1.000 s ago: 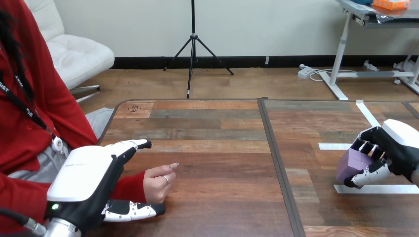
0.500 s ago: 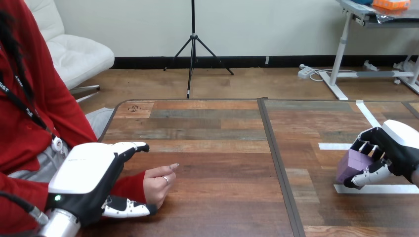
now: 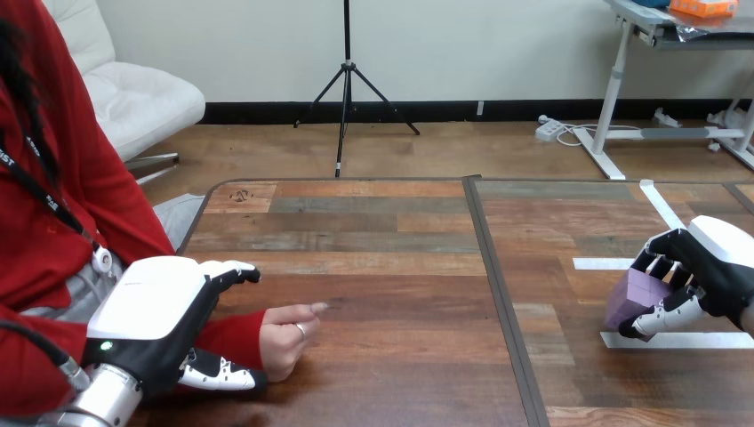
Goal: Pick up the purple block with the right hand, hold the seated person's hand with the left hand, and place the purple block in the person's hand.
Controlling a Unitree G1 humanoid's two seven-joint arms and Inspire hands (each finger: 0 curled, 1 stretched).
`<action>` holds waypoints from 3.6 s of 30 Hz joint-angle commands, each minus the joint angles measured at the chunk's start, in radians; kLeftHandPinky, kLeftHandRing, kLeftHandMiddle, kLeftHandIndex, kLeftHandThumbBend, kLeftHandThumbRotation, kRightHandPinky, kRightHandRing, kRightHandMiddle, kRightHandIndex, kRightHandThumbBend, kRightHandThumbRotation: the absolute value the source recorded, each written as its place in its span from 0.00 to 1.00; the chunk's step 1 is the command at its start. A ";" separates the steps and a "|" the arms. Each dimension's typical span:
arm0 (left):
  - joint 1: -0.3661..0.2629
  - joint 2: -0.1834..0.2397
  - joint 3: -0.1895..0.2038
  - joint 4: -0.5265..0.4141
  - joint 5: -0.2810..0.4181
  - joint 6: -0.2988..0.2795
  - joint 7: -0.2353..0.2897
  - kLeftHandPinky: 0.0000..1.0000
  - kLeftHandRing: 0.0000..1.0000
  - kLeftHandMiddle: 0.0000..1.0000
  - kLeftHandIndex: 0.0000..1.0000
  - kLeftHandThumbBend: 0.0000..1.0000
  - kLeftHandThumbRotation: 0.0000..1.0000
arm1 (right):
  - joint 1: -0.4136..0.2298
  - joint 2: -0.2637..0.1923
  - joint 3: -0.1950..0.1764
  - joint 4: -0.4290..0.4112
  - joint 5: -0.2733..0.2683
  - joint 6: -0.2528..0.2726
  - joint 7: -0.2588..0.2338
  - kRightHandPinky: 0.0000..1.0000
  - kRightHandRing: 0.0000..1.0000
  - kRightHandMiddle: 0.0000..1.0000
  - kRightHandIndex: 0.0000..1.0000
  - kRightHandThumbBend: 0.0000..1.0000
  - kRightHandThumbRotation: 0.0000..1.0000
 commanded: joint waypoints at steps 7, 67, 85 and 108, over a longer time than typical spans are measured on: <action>-0.110 0.042 -0.041 0.076 -0.007 0.014 0.010 0.68 0.76 0.79 0.76 1.00 0.23 | -0.041 -0.015 -0.033 -0.047 0.017 0.000 -0.024 0.35 0.39 0.45 0.50 0.73 0.00; -0.284 0.082 -0.247 0.288 0.049 0.126 -0.065 0.54 0.61 0.64 0.64 0.95 0.00 | -0.018 -0.028 -0.068 -0.115 0.033 0.047 0.005 0.48 0.49 0.52 0.52 0.71 0.00; -0.320 0.077 -0.308 0.321 0.070 0.183 -0.118 0.36 0.41 0.45 0.46 0.86 0.00 | -0.018 -0.028 -0.068 -0.121 0.029 0.037 -0.005 0.47 0.47 0.50 0.51 0.73 0.00; -0.337 0.082 -0.339 0.293 0.061 0.271 -0.289 0.36 0.42 0.46 0.46 0.80 0.00 | -0.015 -0.029 -0.074 -0.144 0.033 0.064 0.007 0.46 0.47 0.51 0.52 0.72 0.00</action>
